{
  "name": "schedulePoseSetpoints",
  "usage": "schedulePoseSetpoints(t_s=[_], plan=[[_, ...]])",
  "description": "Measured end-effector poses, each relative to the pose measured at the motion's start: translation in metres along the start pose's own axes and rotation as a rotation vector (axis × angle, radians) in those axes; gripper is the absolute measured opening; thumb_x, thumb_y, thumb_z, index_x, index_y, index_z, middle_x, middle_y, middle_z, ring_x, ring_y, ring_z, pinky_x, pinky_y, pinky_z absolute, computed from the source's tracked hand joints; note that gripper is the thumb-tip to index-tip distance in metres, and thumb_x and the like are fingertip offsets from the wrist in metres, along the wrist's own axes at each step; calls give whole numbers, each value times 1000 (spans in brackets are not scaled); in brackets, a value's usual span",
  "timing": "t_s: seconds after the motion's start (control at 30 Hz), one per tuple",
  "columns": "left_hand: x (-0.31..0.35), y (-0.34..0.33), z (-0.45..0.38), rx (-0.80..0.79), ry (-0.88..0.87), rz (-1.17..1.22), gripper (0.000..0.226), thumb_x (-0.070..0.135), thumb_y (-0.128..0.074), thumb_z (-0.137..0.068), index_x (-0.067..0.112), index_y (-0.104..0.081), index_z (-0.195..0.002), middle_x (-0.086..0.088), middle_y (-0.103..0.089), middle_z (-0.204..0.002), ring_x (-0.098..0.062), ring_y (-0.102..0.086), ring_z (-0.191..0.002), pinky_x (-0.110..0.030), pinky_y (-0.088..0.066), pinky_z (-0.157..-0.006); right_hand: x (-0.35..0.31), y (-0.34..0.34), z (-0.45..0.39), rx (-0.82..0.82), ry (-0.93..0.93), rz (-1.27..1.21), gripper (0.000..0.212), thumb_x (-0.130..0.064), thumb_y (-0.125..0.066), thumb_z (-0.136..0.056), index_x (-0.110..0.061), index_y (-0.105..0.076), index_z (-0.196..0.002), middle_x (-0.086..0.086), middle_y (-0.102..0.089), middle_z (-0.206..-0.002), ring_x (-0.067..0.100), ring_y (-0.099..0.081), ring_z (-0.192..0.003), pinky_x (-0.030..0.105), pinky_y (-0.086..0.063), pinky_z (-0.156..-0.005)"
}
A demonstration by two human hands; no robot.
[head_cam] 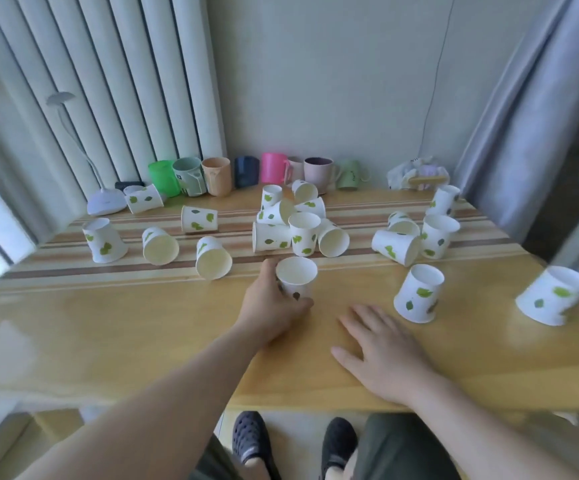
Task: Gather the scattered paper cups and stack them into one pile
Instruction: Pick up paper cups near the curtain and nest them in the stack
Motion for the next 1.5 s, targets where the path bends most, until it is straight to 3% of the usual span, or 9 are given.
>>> schedulePoseSetpoints(t_s=[0.3, 0.4, 0.57, 0.77, 0.9, 1.1, 1.23, 1.37, 1.5], plan=[[-23, 8, 3, -264, -61, -360, 103, 65, -87, -70, 34, -39, -154, 10, -57, -144, -22, -50, -138, -37, -45, -106, 2, -2, -2, 3, 13, -8, 97, -83, -6, -83, -41, -25, -168, -11, -7, -182, 23, -1, -169, 50, -9, -136], [-54, 51, 7, -252, -159, -728, 106, 106, -36, -62, 45, -54, -146, 17, -46, -160, -20, -35, -152, -39, -32, -122, 3, -1, 0, -1, 12, -29, 97, -83, -8, -83, -41, -25, -169, -14, -9, -182, 21, -1, -169, 49, -8, -136], [-104, 90, 18, -130, -100, -781, 101, 102, -2, -72, 57, -35, -157, 19, -28, -171, -16, -20, -159, -43, -17, -130, -1, 6, 2, 30, 11, -88, 82, -80, -25, -91, -42, -39, -163, -17, -20, -179, 17, -13, -167, 42, -16, -135], [-98, 88, 21, -139, -56, -763, 87, 93, -19, -75, 55, -44, -149, 18, -35, -164, -23, -30, -154, -45, -22, -127, -4, 103, 8, 505, 199, 108, 35, -19, -70, -87, -32, -78, -119, -9, -70, -127, 30, -61, -122, 48, -55, -97], [-88, 79, 9, -163, 83, -796, 68, 80, -43, -75, 42, -55, -130, -1, -48, -145, -37, -43, -137, -50, -37, -113, 43, 120, -15, 161, -96, 574, 60, -15, -65, -84, -44, -58, -136, -4, -37, -155, 34, -30, -146, 55, -29, -114], [-54, 26, 0, -166, -62, -741, 59, 66, -42, -83, 40, -51, -136, -1, -45, -134, -28, -40, -138, -46, -42, -112, 71, 109, -25, 63, -160, 807, 50, -24, -77, -86, -42, -64, -130, -5, -55, -141, 31, -42, -136, 57, -29, -113], [-58, 31, 2, -91, -82, -627, 52, 60, -50, -89, 43, -53, -138, 4, -44, -143, -25, -34, -145, -43, -38, -118, 99, 128, -31, 242, -313, 192, 66, -71, -81, -74, -40, -64, -130, -4, -62, -130, 29, -52, -132, 45, -44, -96], [-56, 33, 4, -56, -98, -646, 55, 63, -45, -85, 44, -54, -136, 5, -47, -146, -25, -35, -145, -41, -31, -122, 71, 127, -42, 414, -236, -976, 49, -55, -89, -82, -23, -73, -116, -6, -74, -108, 19, -70, -103, 34, -55, -84], [-56, 33, 3, -61, -96, -632, 53, 63, -46, -87, 45, -54, -136, 7, -46, -146, -23, -36, -145, -40, -32, -121, -13, 125, -71, 320, 46, -1257, 46, -34, -84, -69, -21, -76, -113, 4, -81, -106, 16, -76, -92, 25, -58, -73]])
Point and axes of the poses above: each hand's wrist, its own z-axis away from the middle knuckle, its own y-axis out of the back of the hand, x = y × z, the point moved 10 cm from there along -z, towards the middle knuckle
